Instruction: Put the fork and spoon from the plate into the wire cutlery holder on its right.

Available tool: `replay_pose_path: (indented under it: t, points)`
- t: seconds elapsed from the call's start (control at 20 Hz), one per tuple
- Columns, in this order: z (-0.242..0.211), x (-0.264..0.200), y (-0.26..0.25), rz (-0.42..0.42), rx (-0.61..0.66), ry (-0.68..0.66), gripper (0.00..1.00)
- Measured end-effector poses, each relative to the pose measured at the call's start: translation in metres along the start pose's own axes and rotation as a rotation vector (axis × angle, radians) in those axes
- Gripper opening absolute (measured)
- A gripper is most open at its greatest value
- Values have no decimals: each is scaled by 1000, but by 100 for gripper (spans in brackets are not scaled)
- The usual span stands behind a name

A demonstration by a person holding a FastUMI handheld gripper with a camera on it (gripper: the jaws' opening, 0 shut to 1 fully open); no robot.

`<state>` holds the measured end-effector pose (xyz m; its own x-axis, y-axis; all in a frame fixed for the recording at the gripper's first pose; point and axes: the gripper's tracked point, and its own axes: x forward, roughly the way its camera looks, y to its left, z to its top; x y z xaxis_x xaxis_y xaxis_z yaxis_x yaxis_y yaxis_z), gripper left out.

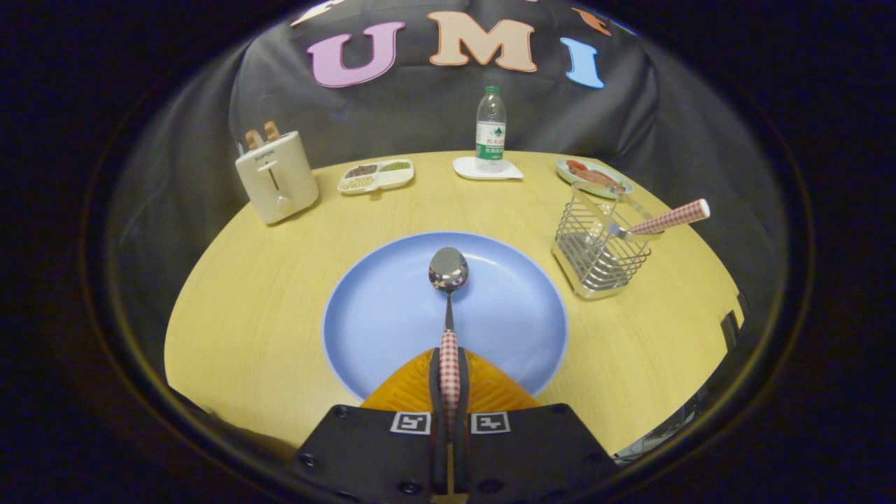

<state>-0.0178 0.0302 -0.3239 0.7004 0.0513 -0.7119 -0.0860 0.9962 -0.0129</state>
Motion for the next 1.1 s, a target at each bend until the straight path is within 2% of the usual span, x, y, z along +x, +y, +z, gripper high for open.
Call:
replay_pose_path:
  t: [0.3,0.6,0.9,1.1]
  points:
    - [30,-21,-12,19,46,-3,6]
    - [83,-54,-43,35,6,-7,7]
    - [126,-79,-72,121,-50,93,7]
    - [147,-82,-106,101,-117,179,6]
